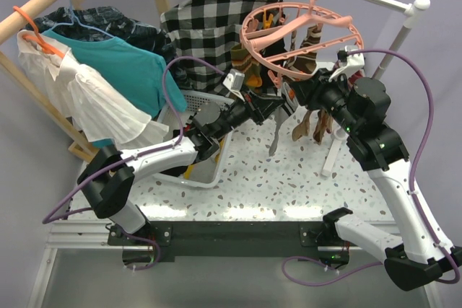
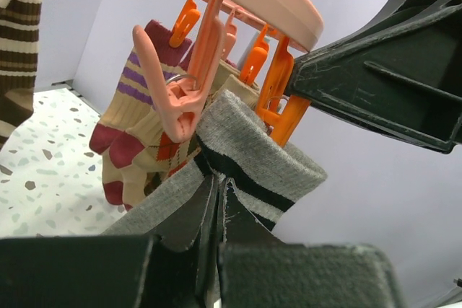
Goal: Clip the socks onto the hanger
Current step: Clamp the sock onto the hanger, then open the clamp at the hanger.
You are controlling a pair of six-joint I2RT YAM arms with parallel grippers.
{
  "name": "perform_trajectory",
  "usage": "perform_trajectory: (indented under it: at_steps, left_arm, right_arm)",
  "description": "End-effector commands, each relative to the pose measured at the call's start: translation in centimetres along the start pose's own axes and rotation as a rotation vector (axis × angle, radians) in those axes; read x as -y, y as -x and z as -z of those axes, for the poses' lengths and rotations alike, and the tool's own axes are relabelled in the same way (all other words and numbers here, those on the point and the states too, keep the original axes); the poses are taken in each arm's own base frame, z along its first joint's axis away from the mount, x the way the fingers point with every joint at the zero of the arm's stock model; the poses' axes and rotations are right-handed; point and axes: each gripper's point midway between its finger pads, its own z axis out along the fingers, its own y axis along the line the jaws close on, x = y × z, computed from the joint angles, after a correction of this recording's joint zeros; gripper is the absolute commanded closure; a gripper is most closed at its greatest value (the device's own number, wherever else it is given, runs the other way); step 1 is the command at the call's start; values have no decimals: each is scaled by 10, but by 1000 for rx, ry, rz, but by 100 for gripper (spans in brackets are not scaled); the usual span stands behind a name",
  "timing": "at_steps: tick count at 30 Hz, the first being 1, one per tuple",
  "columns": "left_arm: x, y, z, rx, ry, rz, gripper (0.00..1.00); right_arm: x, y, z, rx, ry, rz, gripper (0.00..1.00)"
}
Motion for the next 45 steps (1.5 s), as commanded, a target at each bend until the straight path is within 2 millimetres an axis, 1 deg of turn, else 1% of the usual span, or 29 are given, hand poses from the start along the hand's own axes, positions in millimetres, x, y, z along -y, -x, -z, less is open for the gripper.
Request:
perform_trajectory:
  at_steps: [1,9,12,16,17,18,19,20,21,22,23,24,25,26,27,28,29,32,33,34,36,37,38,40,41,42,43,44,45]
  left_arm:
    - [33,39,-8,120,-120,17,100]
    - [46,56,-3,157,-145,17,100]
    - [46,57,-2,160,-141,15,99]
    - [46,55,-5,152,-150,15,92]
    - [45,53,-6,147,-151,18,91]
    - [46,52,-5,145,-153,18,89]
    - [45,51,-5,141,-154,17,83]
    - [44,50,-5,138,-150,8,80]
    - [43,48,-4,130,-146,2,76]
    - [40,44,-2,119,-138,-7,68]
    - [41,45,0,121,-136,-37,63]
    - [36,43,3,112,-116,-52,59]
    - [31,37,7,97,-98,-65,52]
    - [32,43,11,108,-91,-105,49]
    - [27,41,14,102,-69,-125,45]
    - [21,37,19,90,-51,-148,39]
    - [21,43,22,97,-44,-196,35]
    - [8,39,29,63,-15,-298,26]
    - [3,37,30,47,-3,-318,25]
    - [-1,38,29,44,3,-349,21]
    - [-5,40,28,46,11,-390,19]
    - [-5,43,26,52,9,-434,15]
    - [-10,41,24,48,16,-454,13]
    - [-16,41,17,43,14,-492,11]
    - [-15,40,15,39,-7,-499,11]
    - [-19,47,12,48,-12,-505,11]
    - [-24,41,9,35,-19,-494,11]
    - [-22,41,6,28,-48,-492,11]
    - [-20,47,2,37,-63,-496,11]
  right_arm:
    - [-13,17,5,59,58,-6,100]
    - [-3,14,6,62,13,15,100]
    - [-2,13,6,61,8,21,100]
    - [-4,15,5,63,15,20,100]
    - [-2,15,5,66,8,21,86]
    - [-1,15,6,67,0,24,77]
    - [1,16,7,73,-7,27,70]
    - [3,16,7,73,-17,31,56]
    - [4,18,8,80,-27,43,50]
    - [9,18,9,82,-52,48,47]
    - [11,21,12,92,-67,52,42]
    - [15,24,13,102,-93,61,37]
    - [19,25,15,105,-111,63,35]
    - [21,28,18,118,-125,67,34]
    - [23,28,18,119,-138,71,32]
    - [29,29,20,125,-170,72,30]
    - [31,29,21,127,-181,73,29]
    - [36,28,21,124,-207,73,24]
    - [37,28,22,127,-211,74,23]
    - [37,29,22,129,-216,74,21]
    - [39,28,22,125,-224,76,20]
    - [39,28,22,124,-227,76,19]
    - [40,28,22,126,-231,76,18]
    - [41,28,22,126,-233,79,18]
    - [41,28,22,125,-236,79,17]
    - [41,29,22,125,-237,82,17]
    - [41,30,24,128,-237,81,17]
    - [41,30,24,127,-236,85,17]
    - [41,30,25,129,-238,87,17]
